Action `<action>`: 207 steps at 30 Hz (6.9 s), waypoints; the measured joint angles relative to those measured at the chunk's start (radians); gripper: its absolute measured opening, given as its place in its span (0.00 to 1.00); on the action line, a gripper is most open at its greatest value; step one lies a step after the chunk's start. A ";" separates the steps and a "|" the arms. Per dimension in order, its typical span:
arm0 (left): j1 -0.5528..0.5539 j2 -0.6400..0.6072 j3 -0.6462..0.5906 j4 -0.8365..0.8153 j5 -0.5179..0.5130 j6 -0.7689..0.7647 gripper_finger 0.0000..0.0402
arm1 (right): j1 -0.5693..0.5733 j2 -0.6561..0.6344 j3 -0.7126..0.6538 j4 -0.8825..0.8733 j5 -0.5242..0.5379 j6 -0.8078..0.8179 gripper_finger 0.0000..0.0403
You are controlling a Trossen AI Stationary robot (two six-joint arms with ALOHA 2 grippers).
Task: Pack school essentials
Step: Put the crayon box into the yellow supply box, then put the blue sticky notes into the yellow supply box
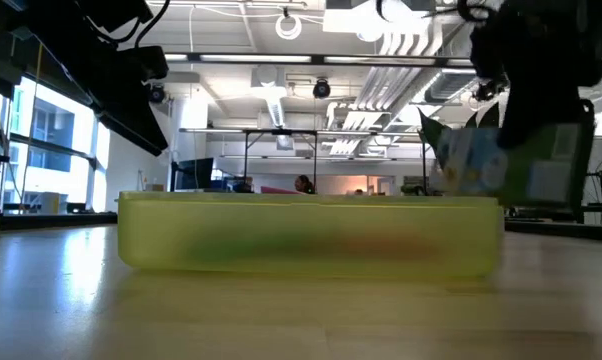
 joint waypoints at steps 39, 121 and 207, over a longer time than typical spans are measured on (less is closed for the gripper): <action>0.000 0.000 0.000 -0.001 0.000 0.000 0.93 | 0.160 0.815 0.957 -0.350 0.395 -0.606 0.18; 0.000 0.000 0.000 -0.001 0.002 0.000 0.93 | 0.202 0.967 1.042 -0.426 0.336 -0.646 0.51; 0.000 0.000 0.000 -0.083 0.026 -0.009 0.93 | -0.212 0.391 0.525 -0.757 0.688 -0.440 0.02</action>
